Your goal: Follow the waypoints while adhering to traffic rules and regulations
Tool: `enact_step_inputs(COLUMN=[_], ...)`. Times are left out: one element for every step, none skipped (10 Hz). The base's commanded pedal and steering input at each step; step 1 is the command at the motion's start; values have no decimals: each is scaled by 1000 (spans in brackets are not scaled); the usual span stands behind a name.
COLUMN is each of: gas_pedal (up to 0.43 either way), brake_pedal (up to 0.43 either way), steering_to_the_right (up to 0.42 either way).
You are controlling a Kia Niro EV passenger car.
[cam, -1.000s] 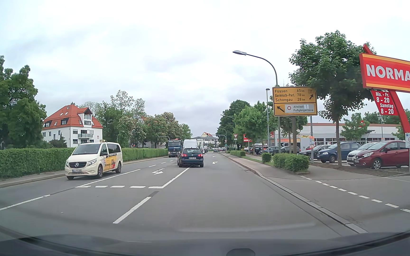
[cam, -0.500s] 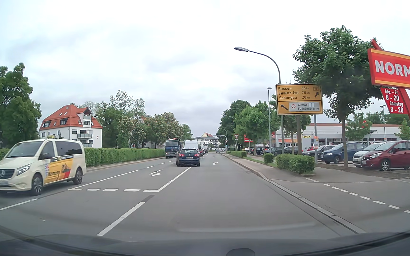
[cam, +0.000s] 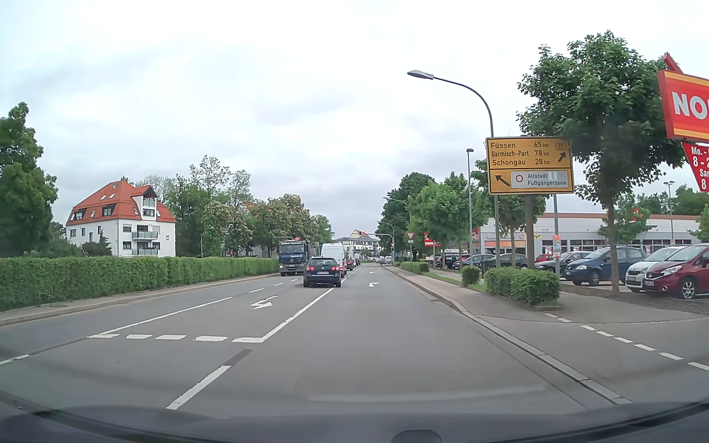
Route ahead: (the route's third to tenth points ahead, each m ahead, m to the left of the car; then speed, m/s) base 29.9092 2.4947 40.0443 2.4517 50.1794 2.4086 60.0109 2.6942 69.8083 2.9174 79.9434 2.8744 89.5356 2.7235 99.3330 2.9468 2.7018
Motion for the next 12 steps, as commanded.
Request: enact_step_inputs(gas_pedal=[299,287,287,287,287,287,287,287,287,287,287,287], brake_pedal=[0,0,0,0,0,0,0,0,0,0,0,0], steering_to_the_right=[-11,-11,-11,-11,-11,-11,-11,-11,-11,-11,-11,-11])
